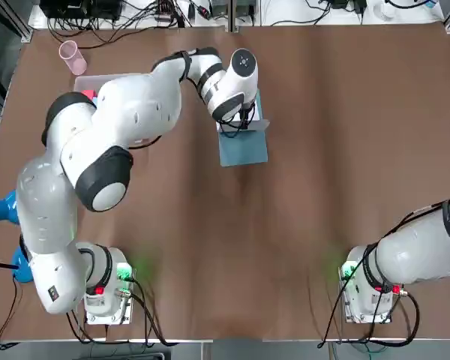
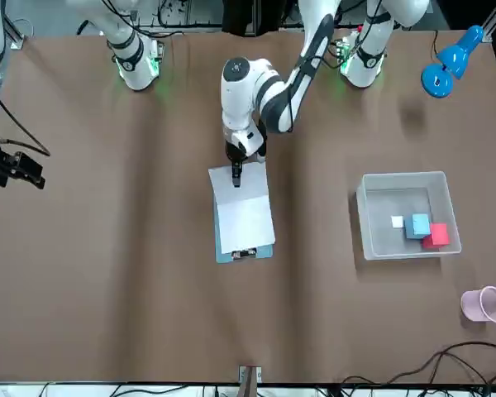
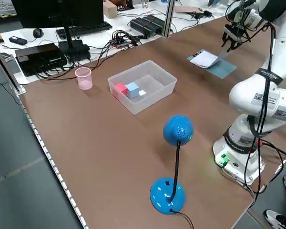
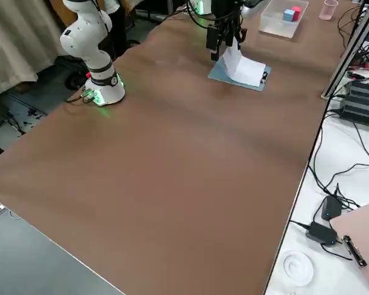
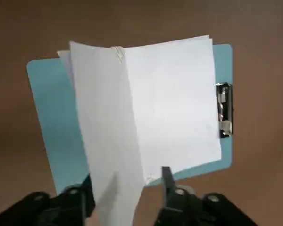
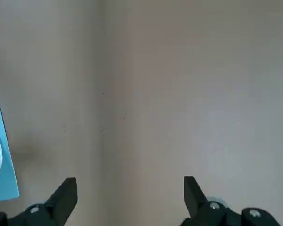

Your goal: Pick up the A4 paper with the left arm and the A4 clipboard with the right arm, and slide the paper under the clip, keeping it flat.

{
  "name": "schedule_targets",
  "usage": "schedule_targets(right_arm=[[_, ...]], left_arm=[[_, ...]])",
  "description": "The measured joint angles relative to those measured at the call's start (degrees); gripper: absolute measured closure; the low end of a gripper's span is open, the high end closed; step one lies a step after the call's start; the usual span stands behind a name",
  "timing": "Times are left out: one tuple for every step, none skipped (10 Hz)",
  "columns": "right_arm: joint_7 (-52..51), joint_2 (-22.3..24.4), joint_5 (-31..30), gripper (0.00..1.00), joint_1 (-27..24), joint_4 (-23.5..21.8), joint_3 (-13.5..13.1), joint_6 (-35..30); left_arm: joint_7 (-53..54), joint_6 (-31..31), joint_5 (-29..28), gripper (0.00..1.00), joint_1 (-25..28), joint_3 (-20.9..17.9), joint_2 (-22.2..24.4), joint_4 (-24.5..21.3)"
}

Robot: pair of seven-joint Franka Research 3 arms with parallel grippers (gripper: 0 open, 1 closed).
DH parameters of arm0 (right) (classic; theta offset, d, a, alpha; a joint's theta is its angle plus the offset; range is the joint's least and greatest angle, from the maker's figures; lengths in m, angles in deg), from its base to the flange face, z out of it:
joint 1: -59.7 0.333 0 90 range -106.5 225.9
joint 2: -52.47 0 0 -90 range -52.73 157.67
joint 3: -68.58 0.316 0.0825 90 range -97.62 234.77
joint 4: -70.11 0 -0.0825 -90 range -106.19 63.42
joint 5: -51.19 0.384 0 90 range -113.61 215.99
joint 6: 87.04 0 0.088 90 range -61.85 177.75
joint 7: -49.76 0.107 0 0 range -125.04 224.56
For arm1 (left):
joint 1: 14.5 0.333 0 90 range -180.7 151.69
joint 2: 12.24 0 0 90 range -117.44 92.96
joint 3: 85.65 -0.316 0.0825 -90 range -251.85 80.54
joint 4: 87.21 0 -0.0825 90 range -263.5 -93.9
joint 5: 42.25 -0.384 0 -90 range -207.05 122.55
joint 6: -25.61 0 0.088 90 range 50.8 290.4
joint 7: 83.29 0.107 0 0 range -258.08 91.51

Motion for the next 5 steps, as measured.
schedule_targets(right_arm=[[0.0, 0.0, 0.0, 0.00, 0.0, 0.0, 0.0, 0.0], [0.0, 0.0, 0.0, 0.00, 0.0, 0.0, 0.0, 0.0], [0.0, 0.0, 0.0, 0.00, 0.0, 0.0, 0.0, 0.0], [0.0, 0.0, 0.0, 0.00, 0.0, 0.0, 0.0, 0.1], [0.0, 0.0, 0.0, 0.00, 0.0, 0.0, 0.0, 0.2]], left_arm=[[1.2, -1.8, 0.0, 0.18, 0.0, 0.1, 1.4, 0.2], [2.6, -4.6, 0.0, 0.05, 0.0, 0.3, 3.6, 0.4], [4.0, -7.2, 0.0, 0.00, 0.0, 0.5, 6.3, 0.5], [5.7, -8.8, 0.0, 0.00, 0.2, 0.4, 8.7, 0.5], [8.1, -10.2, 0.0, 0.00, 1.0, 0.4, 10.5, 0.5]])
